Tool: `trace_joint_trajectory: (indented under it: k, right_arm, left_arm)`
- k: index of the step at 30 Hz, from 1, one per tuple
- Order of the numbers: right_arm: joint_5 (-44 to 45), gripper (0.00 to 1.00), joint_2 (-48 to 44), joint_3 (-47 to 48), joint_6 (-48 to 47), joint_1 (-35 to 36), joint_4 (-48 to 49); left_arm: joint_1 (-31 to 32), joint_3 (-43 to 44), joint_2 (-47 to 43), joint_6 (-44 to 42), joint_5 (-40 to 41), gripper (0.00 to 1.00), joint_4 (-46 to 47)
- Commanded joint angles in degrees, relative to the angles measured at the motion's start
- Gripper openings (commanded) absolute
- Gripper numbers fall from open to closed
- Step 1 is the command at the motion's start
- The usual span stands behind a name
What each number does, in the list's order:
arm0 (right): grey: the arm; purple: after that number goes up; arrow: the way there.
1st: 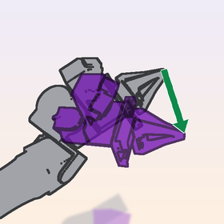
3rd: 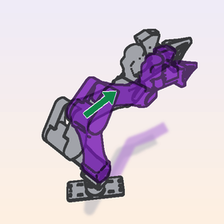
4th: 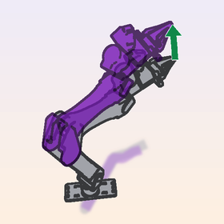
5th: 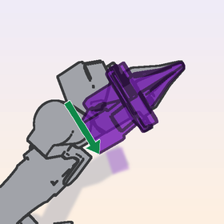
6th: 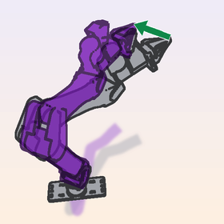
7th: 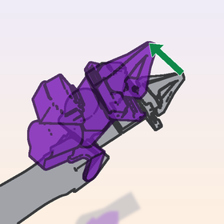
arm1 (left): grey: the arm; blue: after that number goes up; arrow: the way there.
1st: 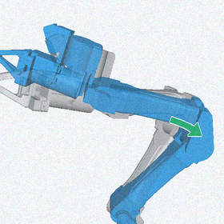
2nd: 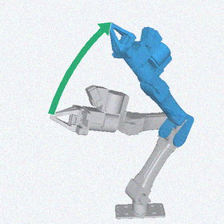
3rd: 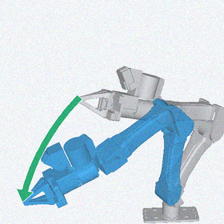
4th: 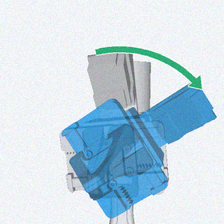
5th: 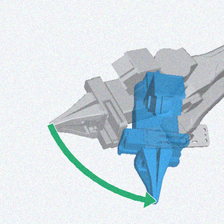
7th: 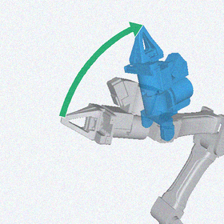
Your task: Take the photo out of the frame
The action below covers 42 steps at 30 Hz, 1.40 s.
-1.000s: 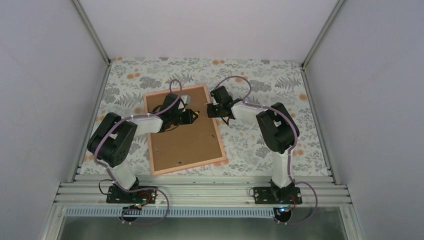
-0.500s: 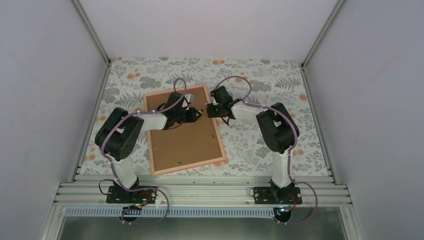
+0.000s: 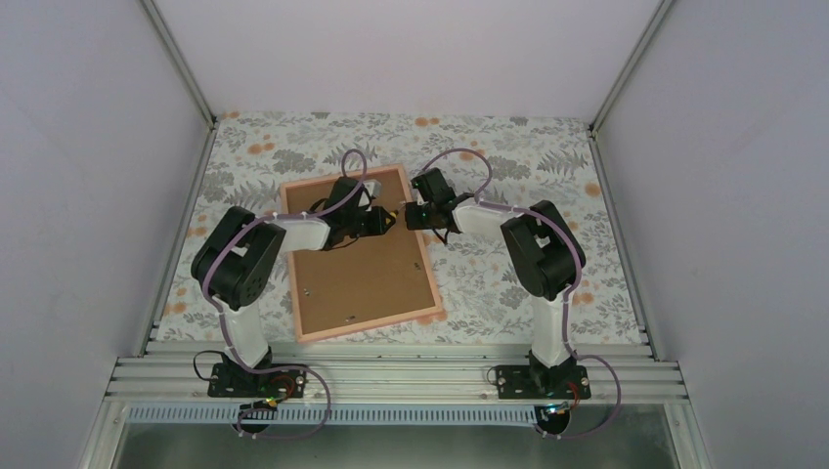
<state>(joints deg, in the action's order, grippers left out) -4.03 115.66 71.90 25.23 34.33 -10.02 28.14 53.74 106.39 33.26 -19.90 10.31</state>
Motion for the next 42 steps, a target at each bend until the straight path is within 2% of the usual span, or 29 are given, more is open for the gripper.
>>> trace_joint_trajectory:
  k: [1, 22, 32, 42]
  right_arm:
    - [-4.69, 0.04, -0.23, -1.74, -0.49, 0.39, -1.28]
    - [-6.28, 0.04, -0.26, -3.85, 0.7, 0.56, 0.6]
    - [-5.72, 0.04, -0.81, -4.2, 1.82, 0.61, 1.16]
    - [-5.96, 0.04, -0.95, -4.62, 1.97, 0.57, 1.49]
  left_arm:
    - [0.25, 1.78, 1.92, 1.22, 3.36, 0.02, 0.14]
    - [0.25, -0.02, 1.59, 10.65, 14.71, 0.02, 3.79]
    - [0.84, -2.38, -1.69, 11.21, 14.38, 0.02, 4.42]
    - [2.07, -6.05, -6.69, 8.39, 9.04, 0.02, 5.11]
